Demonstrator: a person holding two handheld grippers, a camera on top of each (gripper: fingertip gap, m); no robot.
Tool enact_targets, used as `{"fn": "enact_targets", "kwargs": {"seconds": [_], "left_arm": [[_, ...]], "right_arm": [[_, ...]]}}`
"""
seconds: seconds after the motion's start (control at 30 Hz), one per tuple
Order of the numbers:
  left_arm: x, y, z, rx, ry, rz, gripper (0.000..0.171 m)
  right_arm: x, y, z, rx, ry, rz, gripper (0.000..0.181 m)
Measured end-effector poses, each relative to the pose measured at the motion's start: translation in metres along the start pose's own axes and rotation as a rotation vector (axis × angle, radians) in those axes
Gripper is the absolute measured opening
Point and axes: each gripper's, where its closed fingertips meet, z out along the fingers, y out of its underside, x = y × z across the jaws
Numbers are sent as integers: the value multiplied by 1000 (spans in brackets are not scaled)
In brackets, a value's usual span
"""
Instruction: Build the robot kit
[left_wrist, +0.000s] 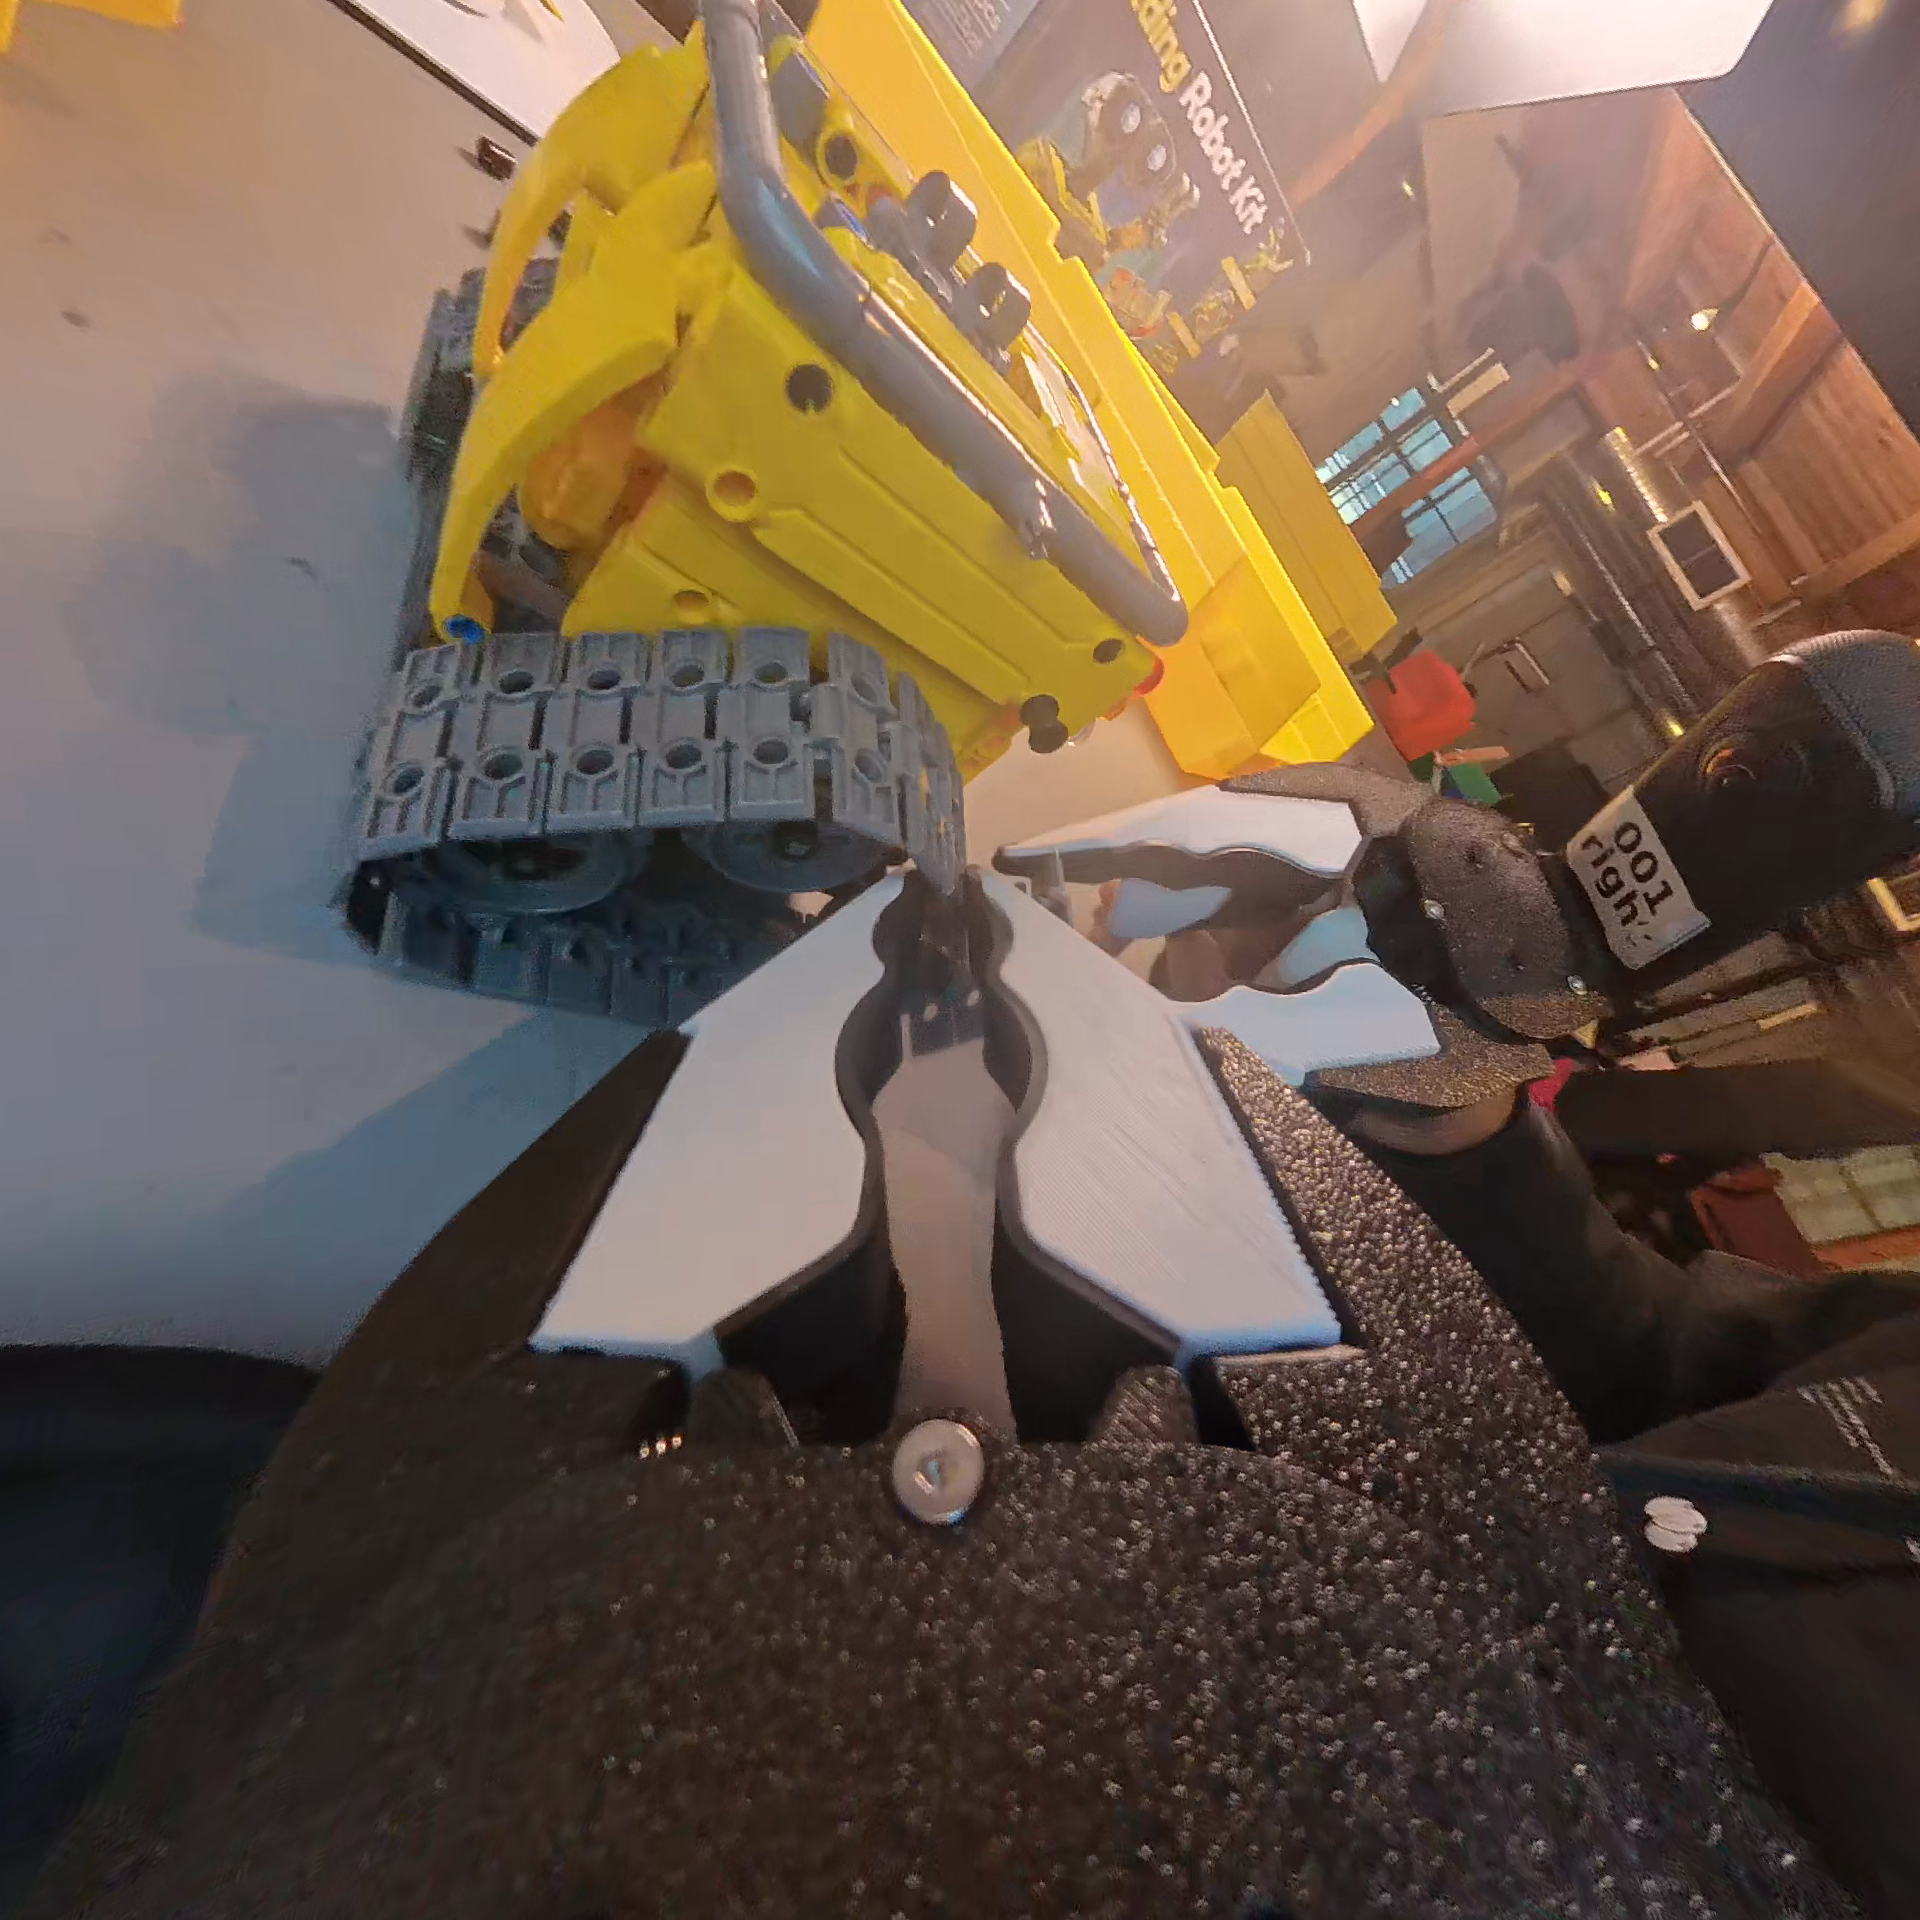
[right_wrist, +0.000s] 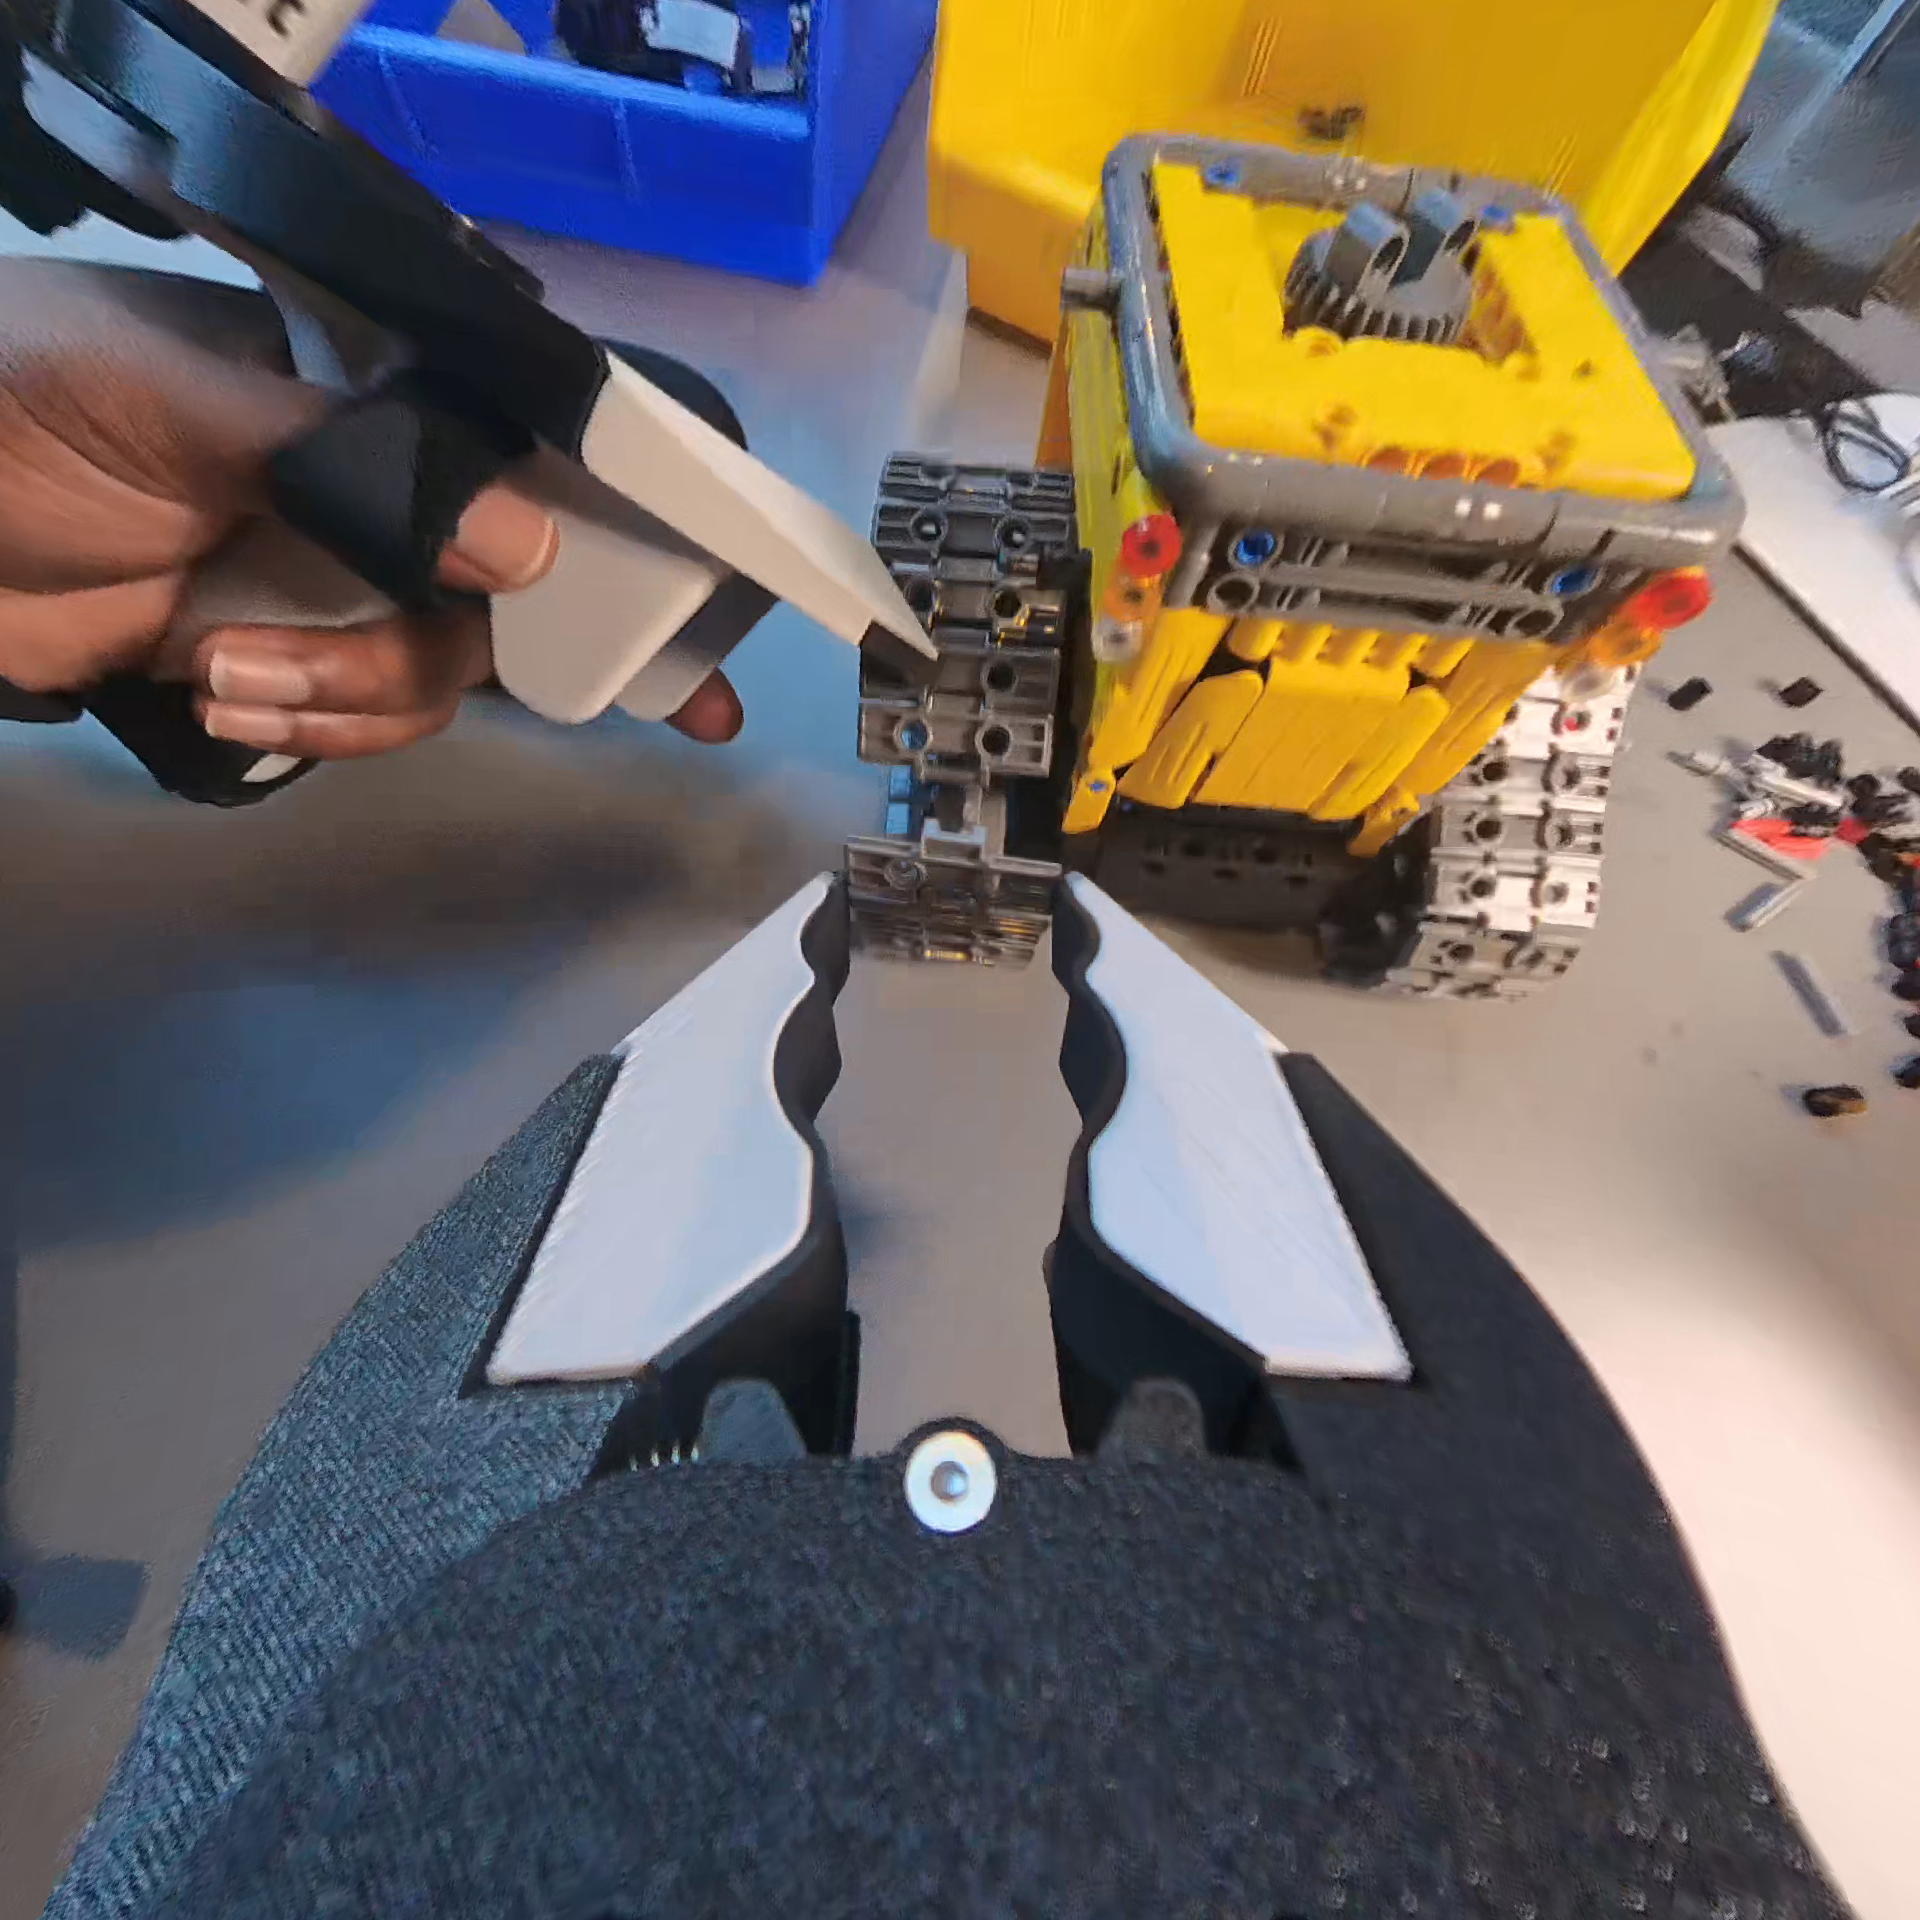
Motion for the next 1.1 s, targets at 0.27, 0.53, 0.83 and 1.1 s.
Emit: {"fn": "enact_targets", "kwargs": {"seconds": [0.27,0.53,0.83,1.1], "left_arm": [[9,9,1,-31,77,-76,7],[10,11,0,-97,113,-60,7],[10,13,-2,-234,110,4,8],[14,25,7,-261,149,1,12]], "right_arm": [[-5,-3,6,66,-20,46,38],[-5,-3,8,47,-49,6,39],[-5,-7,10,-1,-120,-159,40],[-8,-10,14,38,-120,-170,40]]}}
